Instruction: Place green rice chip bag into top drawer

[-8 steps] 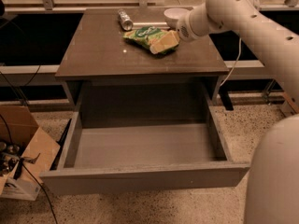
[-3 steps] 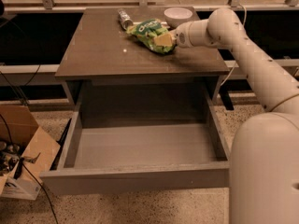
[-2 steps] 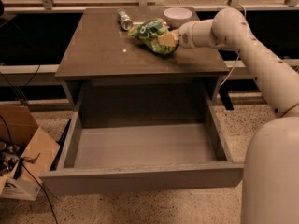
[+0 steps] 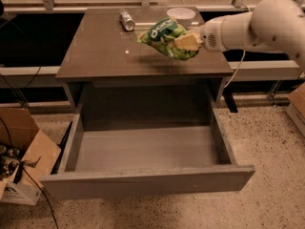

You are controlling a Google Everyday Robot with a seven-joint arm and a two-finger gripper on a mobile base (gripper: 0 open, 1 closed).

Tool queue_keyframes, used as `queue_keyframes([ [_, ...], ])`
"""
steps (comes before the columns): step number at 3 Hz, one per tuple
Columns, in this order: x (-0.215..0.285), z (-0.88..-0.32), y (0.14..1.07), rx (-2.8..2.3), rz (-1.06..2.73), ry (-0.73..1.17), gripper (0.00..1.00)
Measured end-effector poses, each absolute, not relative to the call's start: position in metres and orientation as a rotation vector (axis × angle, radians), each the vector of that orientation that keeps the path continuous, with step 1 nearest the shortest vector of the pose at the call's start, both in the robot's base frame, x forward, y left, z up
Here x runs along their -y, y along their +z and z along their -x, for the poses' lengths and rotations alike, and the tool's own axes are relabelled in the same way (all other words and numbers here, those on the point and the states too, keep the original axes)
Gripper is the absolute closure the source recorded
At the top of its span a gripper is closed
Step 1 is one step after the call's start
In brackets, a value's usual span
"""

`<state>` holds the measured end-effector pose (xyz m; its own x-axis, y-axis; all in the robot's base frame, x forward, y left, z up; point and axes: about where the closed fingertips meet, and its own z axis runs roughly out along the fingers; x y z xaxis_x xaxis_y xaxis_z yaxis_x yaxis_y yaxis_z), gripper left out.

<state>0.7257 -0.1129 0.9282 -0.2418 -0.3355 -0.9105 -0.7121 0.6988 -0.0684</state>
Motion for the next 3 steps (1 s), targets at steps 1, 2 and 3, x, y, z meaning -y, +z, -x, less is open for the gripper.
queue_keyframes([
  [1, 0.117, -0.640, 0.937, -1.862, 0.959, 0.450, 1.00],
  [2, 0.108, -0.568, 0.922, -1.887, 1.164, 0.511, 1.00],
  [3, 0.099, -0.520, 0.883, -1.951, 1.334, 0.635, 1.00],
])
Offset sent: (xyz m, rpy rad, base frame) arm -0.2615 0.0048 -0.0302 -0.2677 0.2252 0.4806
